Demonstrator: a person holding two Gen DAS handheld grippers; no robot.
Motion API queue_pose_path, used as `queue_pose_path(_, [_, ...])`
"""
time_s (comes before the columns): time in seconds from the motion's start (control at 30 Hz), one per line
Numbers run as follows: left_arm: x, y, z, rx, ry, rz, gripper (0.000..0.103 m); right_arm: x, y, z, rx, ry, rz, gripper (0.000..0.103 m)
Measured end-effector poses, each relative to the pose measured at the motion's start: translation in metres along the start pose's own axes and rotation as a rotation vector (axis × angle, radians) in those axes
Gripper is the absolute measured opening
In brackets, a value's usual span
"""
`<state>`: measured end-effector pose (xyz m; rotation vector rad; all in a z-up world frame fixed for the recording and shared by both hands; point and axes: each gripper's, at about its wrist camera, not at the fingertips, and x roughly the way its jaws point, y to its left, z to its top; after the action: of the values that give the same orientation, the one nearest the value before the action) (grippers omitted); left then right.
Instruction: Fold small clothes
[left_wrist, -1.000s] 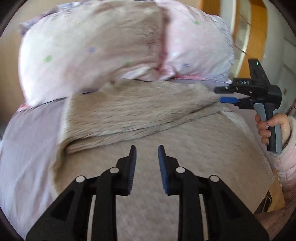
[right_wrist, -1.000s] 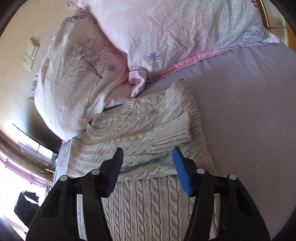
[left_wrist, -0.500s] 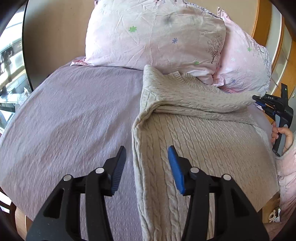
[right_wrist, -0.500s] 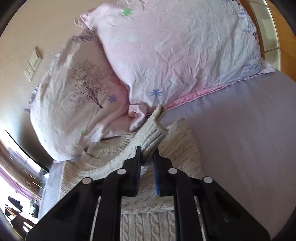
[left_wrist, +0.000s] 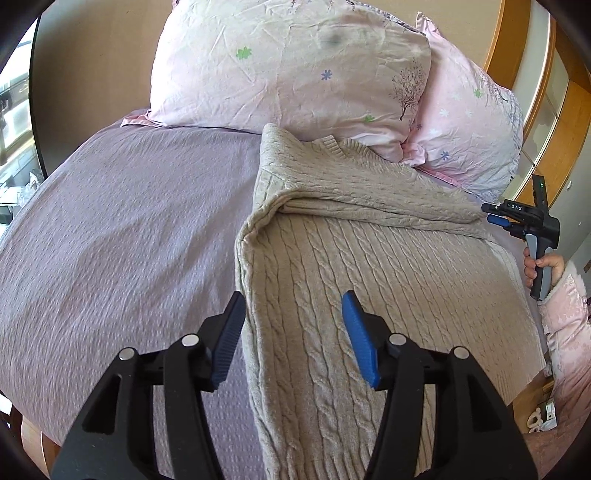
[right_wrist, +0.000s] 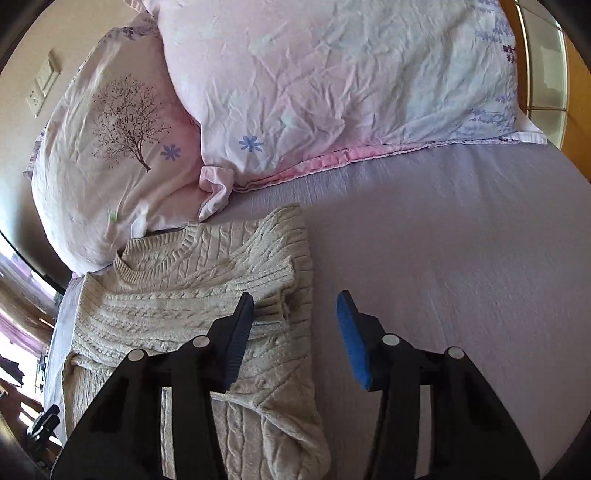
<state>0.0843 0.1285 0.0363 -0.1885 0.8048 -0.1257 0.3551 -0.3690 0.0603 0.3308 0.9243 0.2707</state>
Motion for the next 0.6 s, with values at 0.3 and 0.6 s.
queue_pose_path(0.3, [0.010, 0.004, 0.002, -0.025, 0.021, -0.006, 0.057, -0.003, 0.011, -0.011, -0.118, 0.119, 0.252, 0.050])
queue_pose_path(0.6, [0.019, -0.004, 0.004, -0.009, 0.038, -0.013, 0.059, 0.027, 0.025, -0.006, -0.004, 0.178, 0.188, 0.040])
